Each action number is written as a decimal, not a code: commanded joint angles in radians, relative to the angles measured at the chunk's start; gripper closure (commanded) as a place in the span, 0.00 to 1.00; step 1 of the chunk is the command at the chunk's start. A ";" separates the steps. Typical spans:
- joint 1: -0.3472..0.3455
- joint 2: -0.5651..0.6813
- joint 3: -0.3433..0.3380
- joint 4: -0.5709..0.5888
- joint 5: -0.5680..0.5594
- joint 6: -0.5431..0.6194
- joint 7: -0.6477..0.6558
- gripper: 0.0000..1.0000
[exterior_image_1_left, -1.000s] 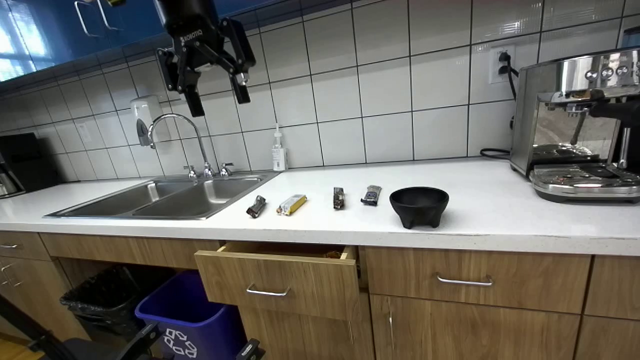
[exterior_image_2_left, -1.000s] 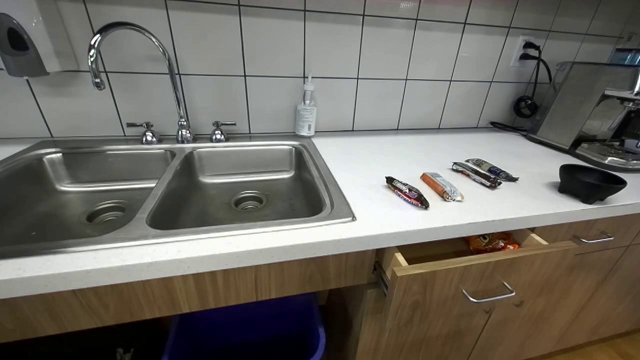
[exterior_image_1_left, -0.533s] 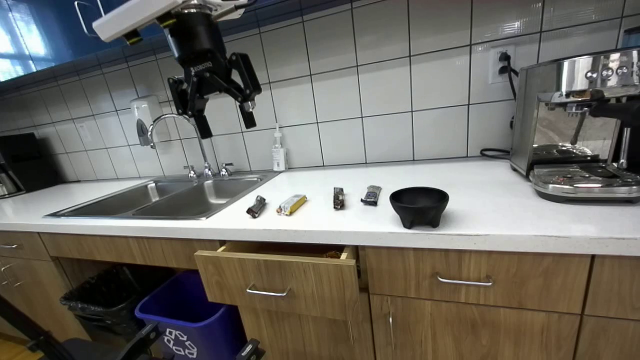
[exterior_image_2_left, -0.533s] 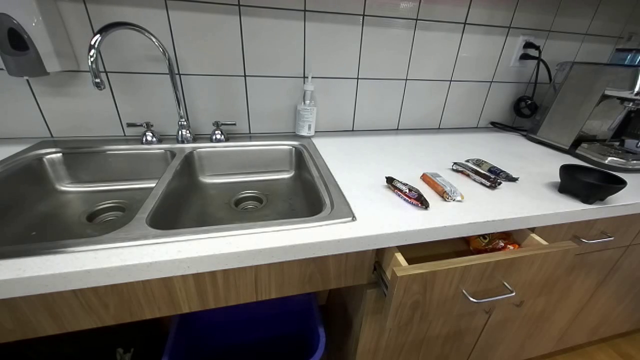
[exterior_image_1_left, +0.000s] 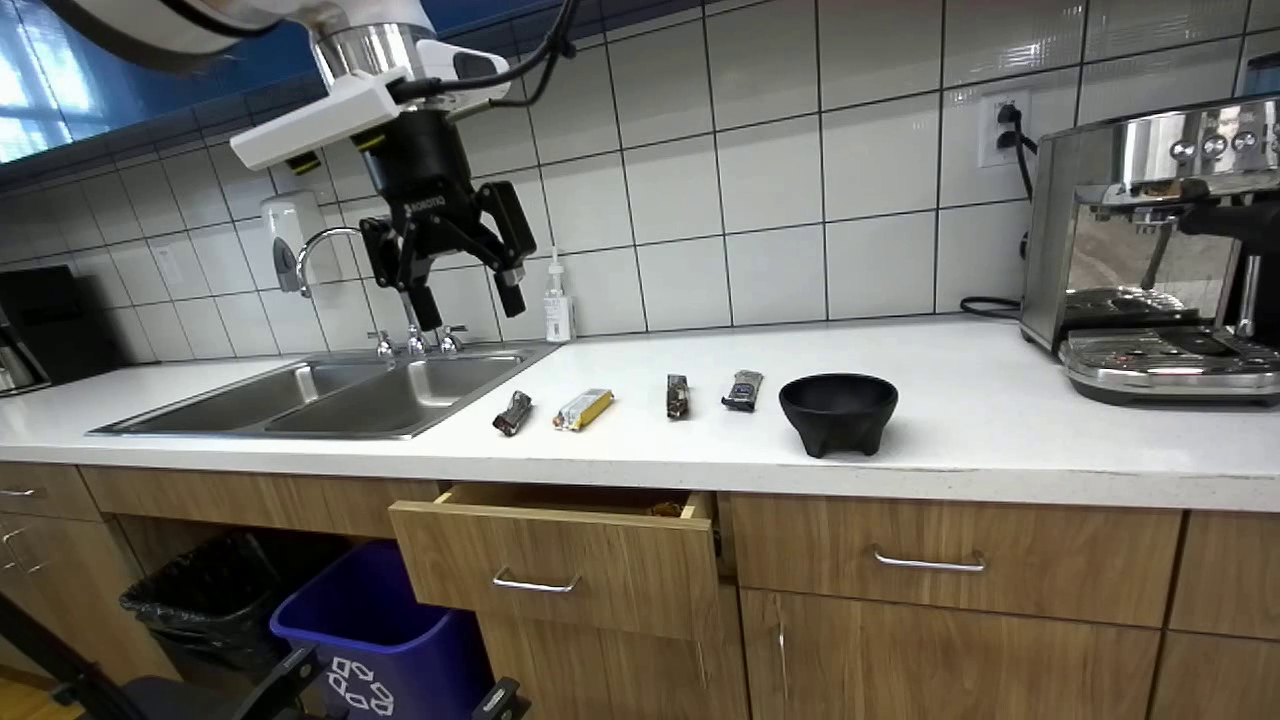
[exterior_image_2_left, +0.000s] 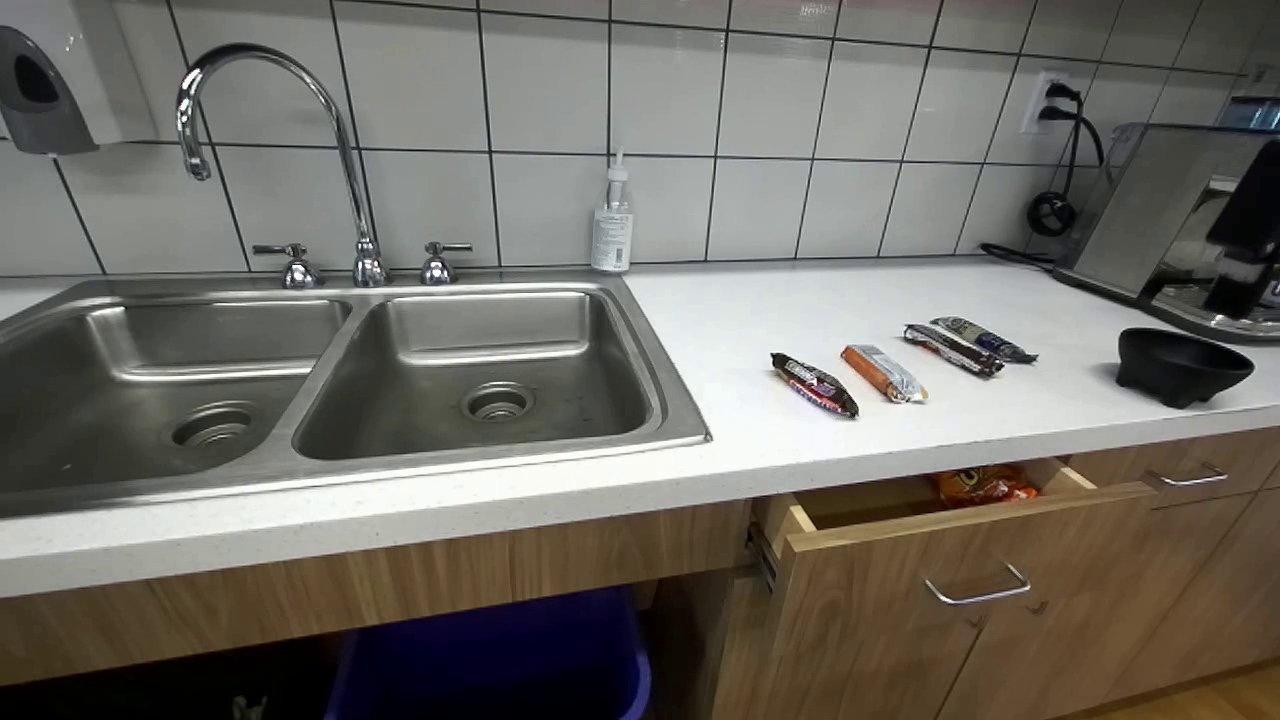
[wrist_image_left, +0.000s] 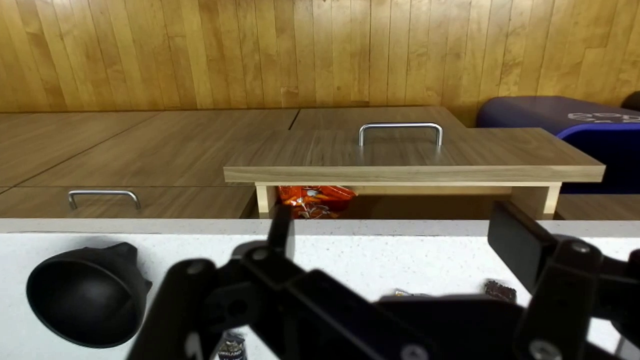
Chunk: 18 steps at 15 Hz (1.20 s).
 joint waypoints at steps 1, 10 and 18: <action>0.001 0.060 0.023 -0.018 0.013 0.082 0.035 0.00; -0.009 0.243 0.061 -0.026 -0.013 0.301 0.100 0.00; -0.021 0.402 0.086 -0.014 -0.073 0.465 0.165 0.00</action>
